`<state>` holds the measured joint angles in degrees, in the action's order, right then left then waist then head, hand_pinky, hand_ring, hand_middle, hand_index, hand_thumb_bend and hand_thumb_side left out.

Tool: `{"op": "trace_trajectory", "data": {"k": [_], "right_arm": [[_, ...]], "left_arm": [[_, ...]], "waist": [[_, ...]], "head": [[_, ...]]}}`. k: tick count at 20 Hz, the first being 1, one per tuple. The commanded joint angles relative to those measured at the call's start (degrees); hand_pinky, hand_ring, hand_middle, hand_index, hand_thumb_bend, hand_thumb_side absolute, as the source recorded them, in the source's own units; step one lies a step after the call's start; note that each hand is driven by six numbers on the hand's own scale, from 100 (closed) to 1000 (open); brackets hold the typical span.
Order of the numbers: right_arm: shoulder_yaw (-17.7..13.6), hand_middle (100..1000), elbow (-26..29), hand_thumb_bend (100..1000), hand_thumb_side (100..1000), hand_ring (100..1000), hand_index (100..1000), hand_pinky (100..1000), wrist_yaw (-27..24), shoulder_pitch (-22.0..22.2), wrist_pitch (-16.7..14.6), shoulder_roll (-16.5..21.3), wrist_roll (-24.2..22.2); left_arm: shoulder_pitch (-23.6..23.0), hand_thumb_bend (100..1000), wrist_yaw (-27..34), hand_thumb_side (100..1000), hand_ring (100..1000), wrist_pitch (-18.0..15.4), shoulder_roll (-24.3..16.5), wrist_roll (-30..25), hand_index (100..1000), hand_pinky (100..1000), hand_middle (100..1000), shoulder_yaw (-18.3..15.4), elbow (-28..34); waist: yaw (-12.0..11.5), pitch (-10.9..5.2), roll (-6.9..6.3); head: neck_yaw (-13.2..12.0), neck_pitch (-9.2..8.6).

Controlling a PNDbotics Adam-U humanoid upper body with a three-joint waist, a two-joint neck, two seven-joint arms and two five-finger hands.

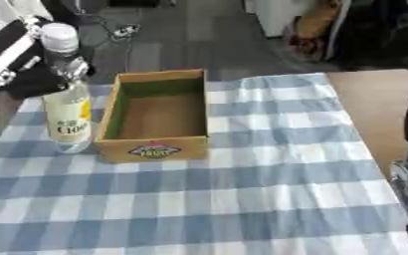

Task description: Pick up objects on the table and place them in the box.

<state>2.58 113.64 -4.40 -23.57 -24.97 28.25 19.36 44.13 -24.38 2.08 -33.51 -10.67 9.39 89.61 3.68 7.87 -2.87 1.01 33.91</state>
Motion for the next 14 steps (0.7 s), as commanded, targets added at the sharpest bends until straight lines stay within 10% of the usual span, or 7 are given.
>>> {"op": "trace_trajectory", "data": {"k": [1, 14], "right_arm": [[0.0, 553, 1.0, 100, 956, 525, 759, 479, -0.3, -1.3, 0.1, 0.6, -0.4], [0.4, 553, 1.0, 100, 955, 524, 760, 479, -1.9, -2.2, 0.1, -0.1, -1.1]], "left_arm": [[2.5, 100, 0.2, 601, 100, -0.7, -0.8, -0.4, 279, 100, 100, 0.3, -1.3], [7.7, 100, -1.7, 604, 100, -6.1, 1.4, 2.0, 281, 100, 100, 2.0, -10.2]], "waist": [[0.2, -1.04, 0.07], [1.2, -0.86, -0.07]], "head": [[-0.2, -0.17], [-0.7, -0.04]]}}
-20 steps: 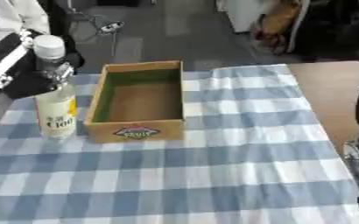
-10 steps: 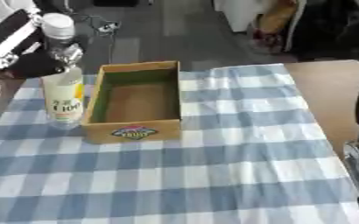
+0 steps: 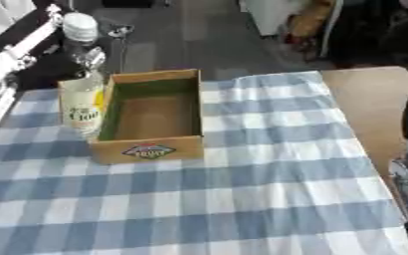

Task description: Pick up objects on the table and place them in the box.

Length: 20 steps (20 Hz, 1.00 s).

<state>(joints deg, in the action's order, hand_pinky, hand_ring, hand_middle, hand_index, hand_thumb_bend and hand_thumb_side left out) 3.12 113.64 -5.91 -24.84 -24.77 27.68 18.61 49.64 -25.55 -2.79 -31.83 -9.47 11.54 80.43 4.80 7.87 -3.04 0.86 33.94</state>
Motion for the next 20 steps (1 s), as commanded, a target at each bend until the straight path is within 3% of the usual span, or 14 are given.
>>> {"op": "trace_trajectory", "data": {"k": [1, 14, 15, 16, 20], "right_arm": [[-0.1, 553, 1.0, 100, 955, 524, 760, 479, -0.5, -1.0, 0.0, 0.5, -0.4], [0.4, 555, 1.0, 100, 953, 526, 760, 479, -1.6, -3.0, 0.0, -0.5, -1.2], [0.4, 555, 1.0, 100, 953, 526, 760, 479, -1.7, -3.2, 0.0, -0.6, -1.2], [0.4, 555, 1.0, 100, 953, 527, 760, 479, -1.7, -3.3, 0.0, -0.6, -1.3], [0.4, 556, 1.0, 100, 952, 528, 759, 479, -1.9, -3.8, 0.0, -0.8, -1.4]], "left_arm": [[2.6, 100, -0.7, 604, 100, -1.8, -0.1, 1.3, 281, 100, 100, -0.1, -1.9], [9.5, 100, -12.4, 611, 100, -11.9, 4.7, 11.1, 283, 100, 101, -1.4, -19.3], [9.8, 100, -13.4, 494, 100, -12.5, 5.0, 11.9, 283, 100, 101, -1.7, -20.6], [10.0, 100, -14.5, 613, 100, -12.9, 5.3, 12.6, 284, 100, 104, -1.9, -21.9], [11.2, 100, -18.1, 622, 100, -14.5, 6.4, 14.6, 304, 100, 120, -3.1, -26.8]], "waist": [[0.1, -0.85, 0.09], [2.4, -0.11, -0.35], [2.5, -0.03, -0.40], [2.7, 0.05, -0.46], [3.1, 0.28, -0.66]], "head": [[-0.5, -0.06], [-1.7, -0.22], [-1.8, -0.22], [-1.8, -0.22], [-1.8, -0.15]]}}
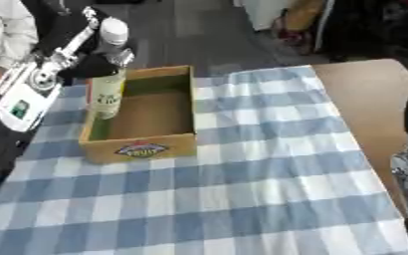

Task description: Pick up objects on the table and place them in the box.

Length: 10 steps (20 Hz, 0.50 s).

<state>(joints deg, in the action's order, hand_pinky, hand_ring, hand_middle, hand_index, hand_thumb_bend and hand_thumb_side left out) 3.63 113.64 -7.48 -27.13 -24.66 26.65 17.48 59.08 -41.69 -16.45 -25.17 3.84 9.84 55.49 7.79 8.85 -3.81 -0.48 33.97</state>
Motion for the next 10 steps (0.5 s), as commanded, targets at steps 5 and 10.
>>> {"op": "trace_trajectory", "data": {"k": [5, 10], "right_arm": [[0.0, 556, 0.9, 100, 955, 528, 759, 479, -0.5, -2.0, -0.1, 0.0, -0.5], [0.0, 557, 0.9, 100, 951, 529, 759, 480, -0.8, -2.4, -0.1, -0.2, -0.5]], "left_arm": [[3.0, 100, -5.7, 634, 100, -2.1, 0.7, 4.5, 391, 100, 192, -2.6, -6.1], [3.4, 100, -9.4, 818, 333, -1.3, 1.1, 7.5, 638, 306, 513, -4.3, -9.9]], "waist": [[0.6, -0.57, -0.04], [1.0, -0.50, -0.20]], "head": [[-0.7, -0.20], [-0.7, -0.26]]}}
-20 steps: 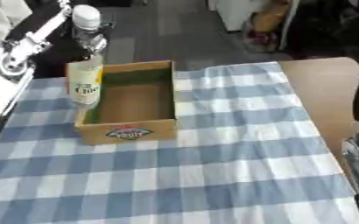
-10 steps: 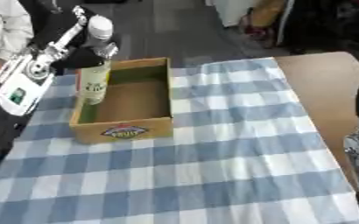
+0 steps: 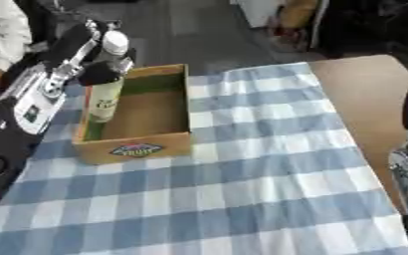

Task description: Pick up objects on the table and place them in the box.

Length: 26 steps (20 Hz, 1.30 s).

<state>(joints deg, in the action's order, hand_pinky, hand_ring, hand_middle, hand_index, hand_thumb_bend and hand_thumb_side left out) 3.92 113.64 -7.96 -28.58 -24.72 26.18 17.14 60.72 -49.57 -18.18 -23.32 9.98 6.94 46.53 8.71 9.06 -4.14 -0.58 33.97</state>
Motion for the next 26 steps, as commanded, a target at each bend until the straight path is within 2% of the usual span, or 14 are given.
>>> {"op": "trace_trajectory", "data": {"k": [1, 2, 3, 4, 5, 6, 8, 9, 11, 15, 26], "right_arm": [[-0.3, 557, 0.9, 100, 951, 529, 759, 480, -0.3, -1.0, 0.0, 0.3, -0.2], [-0.2, 557, 0.9, 100, 951, 529, 759, 479, -0.3, -1.1, 0.0, 0.2, -0.2], [-0.2, 557, 0.9, 100, 951, 529, 759, 479, -0.4, -1.2, 0.0, 0.2, -0.3], [-0.2, 557, 0.9, 100, 951, 529, 759, 479, -0.4, -1.2, 0.0, 0.2, -0.3], [-0.2, 557, 0.9, 100, 951, 529, 759, 479, -0.4, -1.2, 0.0, 0.2, -0.3], [-0.3, 557, 0.9, 100, 951, 529, 759, 479, -0.4, -1.2, 0.0, 0.2, -0.3], [-0.3, 557, 0.9, 100, 952, 529, 759, 479, -0.4, -1.2, 0.0, 0.2, -0.3], [-0.3, 557, 0.9, 100, 953, 529, 759, 479, -0.4, -1.2, 0.0, 0.2, -0.3], [-0.3, 557, 0.9, 100, 952, 529, 759, 479, -0.4, -1.2, 0.0, 0.2, -0.3], [-0.3, 557, 0.9, 100, 952, 529, 759, 479, -0.3, -1.1, 0.0, 0.3, -0.3], [-0.4, 556, 0.9, 100, 954, 528, 760, 479, 0.0, -0.5, 0.1, 0.7, -0.4]], "left_arm": [[1.8, 100, -1.8, 849, 382, 0.9, -0.7, 1.7, 660, 365, 548, -1.7, -1.8], [1.9, 125, -2.1, 888, 489, 1.2, -0.7, 1.8, 708, 517, 623, -2.0, -2.6], [2.0, 172, -2.5, 894, 530, 1.6, -0.7, 1.8, 733, 566, 664, -2.2, -3.3], [2.1, 277, -2.7, 915, 643, 1.8, -0.7, 1.7, 798, 699, 750, -2.3, -3.8], [2.1, 321, -3.0, 934, 701, 2.1, -0.8, 1.4, 834, 757, 789, -2.5, -4.2], [2.2, 367, -3.2, 964, 777, 2.2, -0.8, 1.1, 881, 856, 843, -2.6, -4.6], [2.3, 414, -3.5, 1000, 838, 2.6, -1.0, 0.6, 932, 931, 896, -2.8, -5.0], [2.4, 495, -3.7, 1000, 911, 2.8, -1.1, 0.3, 980, 1000, 948, -2.9, -5.2], [2.5, 552, -4.2, 1000, 947, 3.3, -1.3, -0.3, 1000, 1000, 973, -3.0, -5.4], [2.7, 671, -4.5, 1000, 961, 3.9, -1.7, -0.9, 1000, 1000, 985, -3.3, -5.2], [3.9, 710, -1.4, 1000, 945, 3.8, -4.4, -0.6, 1000, 1000, 982, -3.6, -2.2]], "waist": [[0.1, -0.69, 0.10], [0.2, -0.67, 0.06], [0.2, -0.66, 0.04], [0.3, -0.65, 0.02], [0.3, -0.63, 0.00], [0.3, -0.62, -0.02], [0.3, -0.61, -0.04], [0.3, -0.61, -0.04], [0.2, -0.62, -0.05], [0.1, -0.68, -0.05], [-0.5, -0.89, -0.16]], "head": [[-0.6, -0.26], [-0.6, -0.26], [-0.6, -0.27], [-0.5, -0.26], [-0.5, -0.24], [-0.5, -0.21], [-0.4, -0.17], [-0.4, -0.16], [-0.4, -0.13], [-0.2, -0.14], [0.5, -0.10]]}}
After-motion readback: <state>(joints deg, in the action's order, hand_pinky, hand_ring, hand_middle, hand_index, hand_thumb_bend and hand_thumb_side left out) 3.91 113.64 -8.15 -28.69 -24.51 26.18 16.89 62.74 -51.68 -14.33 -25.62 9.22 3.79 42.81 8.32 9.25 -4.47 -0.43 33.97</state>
